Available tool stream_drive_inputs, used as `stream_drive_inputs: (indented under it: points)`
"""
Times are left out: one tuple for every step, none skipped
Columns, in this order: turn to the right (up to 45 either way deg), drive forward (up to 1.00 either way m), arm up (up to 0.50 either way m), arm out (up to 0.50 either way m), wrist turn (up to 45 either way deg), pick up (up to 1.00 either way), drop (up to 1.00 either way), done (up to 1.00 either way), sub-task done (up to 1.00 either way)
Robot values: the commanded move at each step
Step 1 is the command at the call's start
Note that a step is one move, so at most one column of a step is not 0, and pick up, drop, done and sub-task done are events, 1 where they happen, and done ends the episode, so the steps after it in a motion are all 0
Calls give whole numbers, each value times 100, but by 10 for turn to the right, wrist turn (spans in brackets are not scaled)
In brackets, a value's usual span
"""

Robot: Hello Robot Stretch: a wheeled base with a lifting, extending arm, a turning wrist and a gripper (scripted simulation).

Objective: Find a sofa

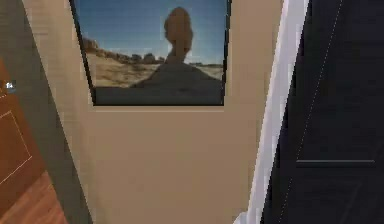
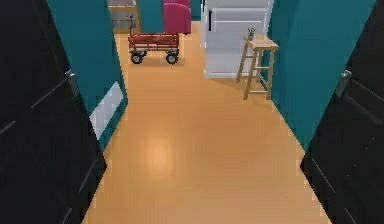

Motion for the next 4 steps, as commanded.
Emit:
stream_drive_inputs:
  points:
    - [-450,0,0,0,0,0,0,0,0]
    - [-450,0,0,0,0,0,0,0,0]
    - [-90,0,0,0,0,0,0,0,0]
    - [0,100,0,0,0,0,0,0,0]
